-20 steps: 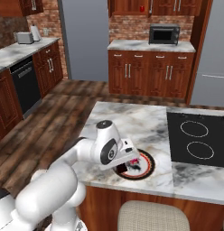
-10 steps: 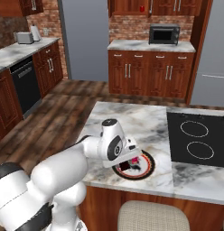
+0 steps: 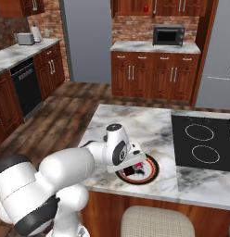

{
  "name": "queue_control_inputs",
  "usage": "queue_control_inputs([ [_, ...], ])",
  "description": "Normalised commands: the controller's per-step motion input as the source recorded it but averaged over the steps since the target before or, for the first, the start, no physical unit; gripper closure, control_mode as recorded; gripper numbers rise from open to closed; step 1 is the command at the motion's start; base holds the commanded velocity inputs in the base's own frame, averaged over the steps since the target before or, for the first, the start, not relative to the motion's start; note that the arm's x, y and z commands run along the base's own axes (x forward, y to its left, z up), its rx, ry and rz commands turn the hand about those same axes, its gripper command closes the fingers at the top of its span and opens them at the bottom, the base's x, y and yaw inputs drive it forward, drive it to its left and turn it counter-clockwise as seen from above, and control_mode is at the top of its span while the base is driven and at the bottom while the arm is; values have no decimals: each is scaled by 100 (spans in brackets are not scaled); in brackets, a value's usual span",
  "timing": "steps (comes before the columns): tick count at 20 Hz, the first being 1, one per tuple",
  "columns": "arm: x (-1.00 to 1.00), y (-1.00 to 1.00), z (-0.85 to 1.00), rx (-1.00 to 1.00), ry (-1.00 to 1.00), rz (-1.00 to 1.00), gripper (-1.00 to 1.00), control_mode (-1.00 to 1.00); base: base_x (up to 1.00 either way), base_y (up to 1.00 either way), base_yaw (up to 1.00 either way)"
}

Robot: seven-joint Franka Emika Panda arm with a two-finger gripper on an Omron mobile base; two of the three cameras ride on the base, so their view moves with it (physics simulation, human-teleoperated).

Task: Take the cinnamon bottle from the cabinet and place it on the dining table, next to the plate with the cupcake. Then take the chocolate from the dining counter and place it on the cupcake plate.

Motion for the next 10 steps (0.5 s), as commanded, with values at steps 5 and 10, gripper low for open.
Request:
queue_control_inputs([
  [5,0,0,2,0,0,0,-100,-100,0,0,0],
  [10,-1,0,37,0,0,0,-100,-100,0,0,0],
])
